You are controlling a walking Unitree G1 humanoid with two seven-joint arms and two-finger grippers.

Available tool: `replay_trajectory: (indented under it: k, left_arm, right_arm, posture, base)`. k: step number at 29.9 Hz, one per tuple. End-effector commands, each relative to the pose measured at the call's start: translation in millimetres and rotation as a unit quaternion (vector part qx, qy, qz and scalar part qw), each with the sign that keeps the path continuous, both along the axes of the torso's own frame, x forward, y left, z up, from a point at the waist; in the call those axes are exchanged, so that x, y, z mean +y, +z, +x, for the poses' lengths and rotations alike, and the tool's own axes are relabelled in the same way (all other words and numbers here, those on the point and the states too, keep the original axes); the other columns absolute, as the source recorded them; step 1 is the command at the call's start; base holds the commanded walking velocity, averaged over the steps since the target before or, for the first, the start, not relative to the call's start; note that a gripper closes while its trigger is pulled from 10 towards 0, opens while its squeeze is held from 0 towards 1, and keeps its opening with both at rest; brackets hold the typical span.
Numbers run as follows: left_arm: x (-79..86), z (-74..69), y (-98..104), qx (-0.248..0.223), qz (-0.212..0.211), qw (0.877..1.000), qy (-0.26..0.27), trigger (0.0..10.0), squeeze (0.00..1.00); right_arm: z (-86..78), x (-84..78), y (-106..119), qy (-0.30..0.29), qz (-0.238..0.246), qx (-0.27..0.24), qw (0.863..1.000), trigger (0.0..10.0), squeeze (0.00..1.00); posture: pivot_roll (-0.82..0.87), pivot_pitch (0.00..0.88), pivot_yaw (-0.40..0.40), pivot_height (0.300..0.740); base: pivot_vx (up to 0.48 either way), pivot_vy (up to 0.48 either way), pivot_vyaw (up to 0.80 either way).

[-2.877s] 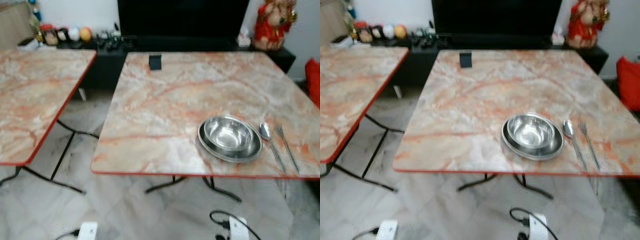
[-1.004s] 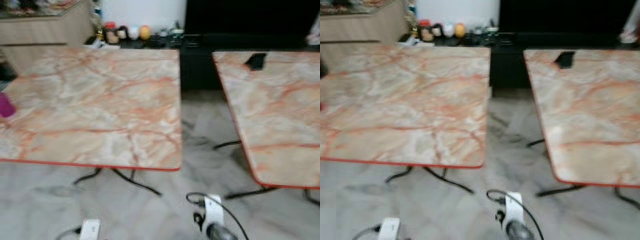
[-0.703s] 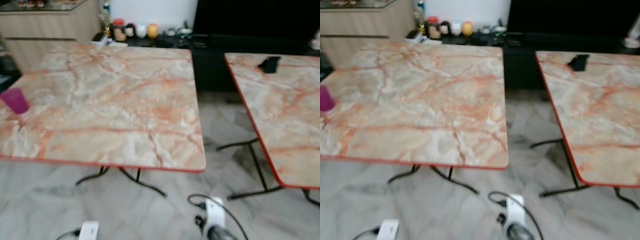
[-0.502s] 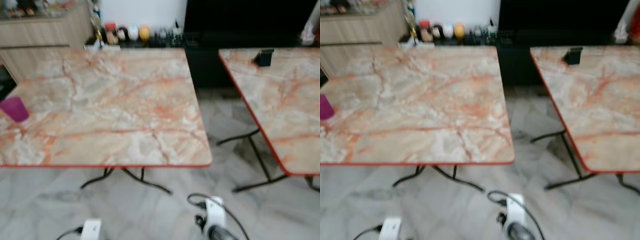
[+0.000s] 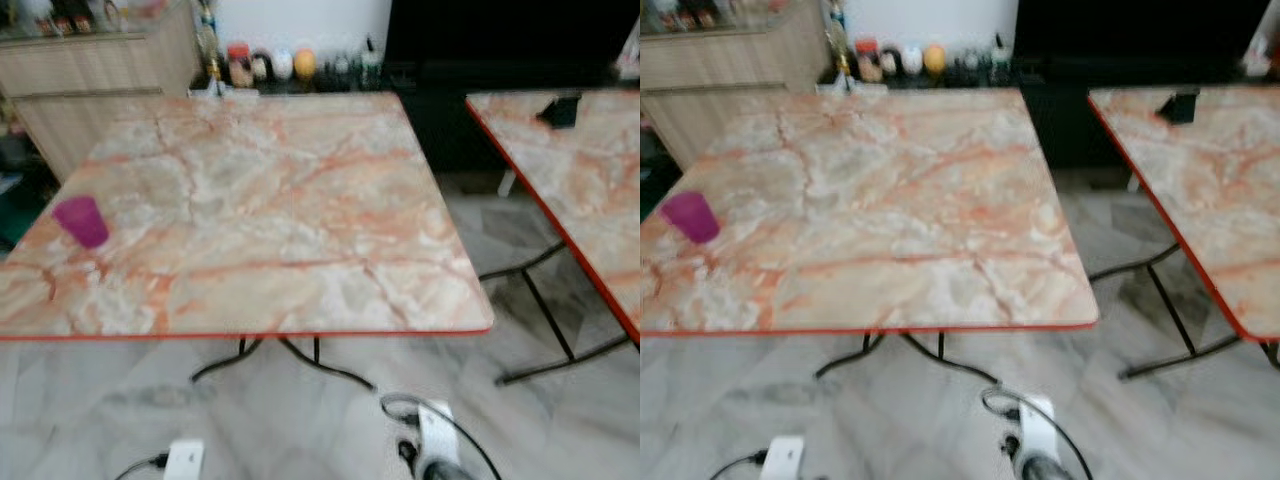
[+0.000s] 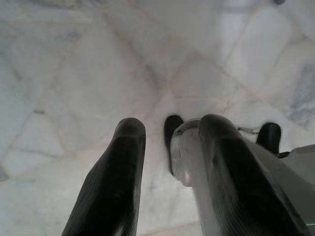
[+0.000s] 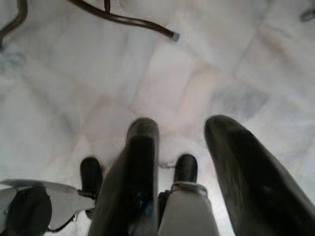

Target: Setting the table

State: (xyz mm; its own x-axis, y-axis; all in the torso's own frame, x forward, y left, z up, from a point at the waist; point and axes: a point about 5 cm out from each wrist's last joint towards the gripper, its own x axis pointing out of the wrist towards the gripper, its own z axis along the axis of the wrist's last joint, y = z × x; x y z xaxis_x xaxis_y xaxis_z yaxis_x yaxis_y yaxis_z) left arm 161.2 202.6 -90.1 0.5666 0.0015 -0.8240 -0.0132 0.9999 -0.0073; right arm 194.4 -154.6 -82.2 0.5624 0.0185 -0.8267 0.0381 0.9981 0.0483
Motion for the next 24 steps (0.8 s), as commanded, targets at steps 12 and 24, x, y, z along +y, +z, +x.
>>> replay_trajectory:
  k: [12, 24]
  left_arm:
    - [4.1, -4.4, -1.3, 0.009, 0.006, 1.0, 0.0, 10.0, 0.0]
    - [3.9, -4.6, -1.4, 0.008, 0.006, 1.0, 0.0, 10.0, 0.0]
  right_arm:
    - [3.2, 6.2, 1.6, 0.009, 0.005, -0.007, 1.0, 10.0, 0.0]
    - [3.0, 5.7, 1.5, 0.006, 0.004, -0.008, 1.0, 10.0, 0.0]
  posture:
    - [-0.01, 0.0, -0.005, 0.736]
    - [-0.01, 0.0, -0.005, 0.736]
  base:
    - [0.0, 0.317, 0.0]
    - [0.0, 0.317, 0.0]
